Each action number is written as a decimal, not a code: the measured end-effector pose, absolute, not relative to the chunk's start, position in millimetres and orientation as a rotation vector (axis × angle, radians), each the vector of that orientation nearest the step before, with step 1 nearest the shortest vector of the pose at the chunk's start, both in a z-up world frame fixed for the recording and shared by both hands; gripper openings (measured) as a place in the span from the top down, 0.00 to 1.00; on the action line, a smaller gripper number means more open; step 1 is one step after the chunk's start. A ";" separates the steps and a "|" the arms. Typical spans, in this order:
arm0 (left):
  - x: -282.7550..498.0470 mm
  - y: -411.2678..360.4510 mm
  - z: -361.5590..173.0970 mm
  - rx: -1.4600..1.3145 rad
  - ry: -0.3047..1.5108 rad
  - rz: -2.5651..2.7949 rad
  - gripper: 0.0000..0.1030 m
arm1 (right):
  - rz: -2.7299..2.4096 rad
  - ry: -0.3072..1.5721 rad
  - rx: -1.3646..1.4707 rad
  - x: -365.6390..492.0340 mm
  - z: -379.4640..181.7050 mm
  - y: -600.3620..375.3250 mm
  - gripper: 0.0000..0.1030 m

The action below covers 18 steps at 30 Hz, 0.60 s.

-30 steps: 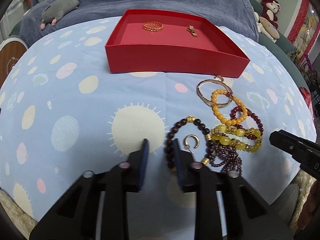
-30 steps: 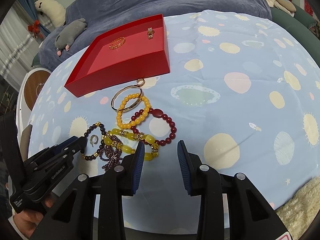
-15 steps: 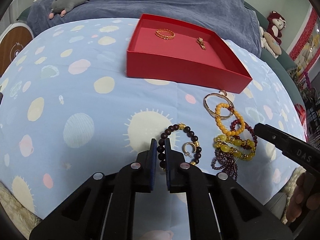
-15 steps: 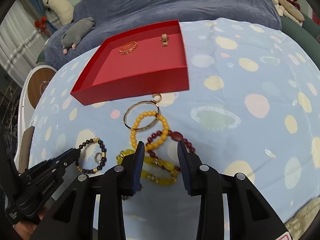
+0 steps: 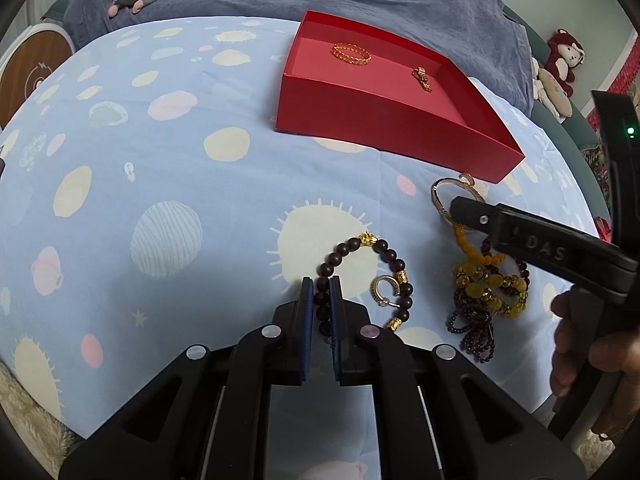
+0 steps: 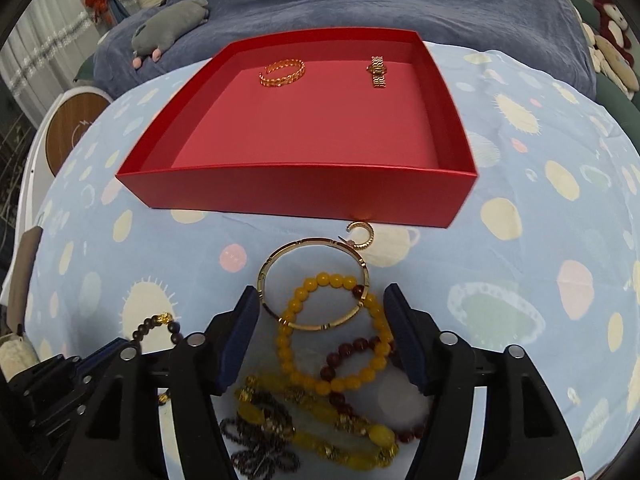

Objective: Organize jewelry
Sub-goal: 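Grasp the thin gold bangle with the right tool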

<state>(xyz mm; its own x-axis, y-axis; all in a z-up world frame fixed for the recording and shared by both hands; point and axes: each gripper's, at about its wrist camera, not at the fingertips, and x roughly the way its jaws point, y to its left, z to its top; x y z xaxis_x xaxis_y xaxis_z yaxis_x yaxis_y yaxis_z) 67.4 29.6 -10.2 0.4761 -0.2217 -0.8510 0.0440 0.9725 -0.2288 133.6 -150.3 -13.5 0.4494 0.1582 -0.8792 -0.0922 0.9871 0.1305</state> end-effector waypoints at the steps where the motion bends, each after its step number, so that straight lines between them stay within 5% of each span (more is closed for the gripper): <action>1: 68.0 29.8 -10.3 -0.187 1.064 -0.164 0.92 | 0.154 1.098 0.060 135.5 -15.6 -148.8 0.36; 9: 69.3 30.1 -10.8 -0.192 1.063 -0.167 0.92 | 0.144 1.087 0.006 137.9 -19.7 -141.0 0.33; 18: 68.2 29.3 -8.3 -0.200 1.069 -0.165 0.92 | 0.136 1.056 0.002 132.7 -13.7 -146.6 0.42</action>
<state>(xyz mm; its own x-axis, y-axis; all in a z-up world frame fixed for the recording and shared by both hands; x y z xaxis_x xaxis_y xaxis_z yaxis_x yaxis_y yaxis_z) 68.2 29.3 -8.3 0.4715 -0.2301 -0.8513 0.0374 0.9697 -0.2414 132.7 -146.6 -13.7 0.4851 0.1129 -0.8672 -0.1110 0.9916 0.0671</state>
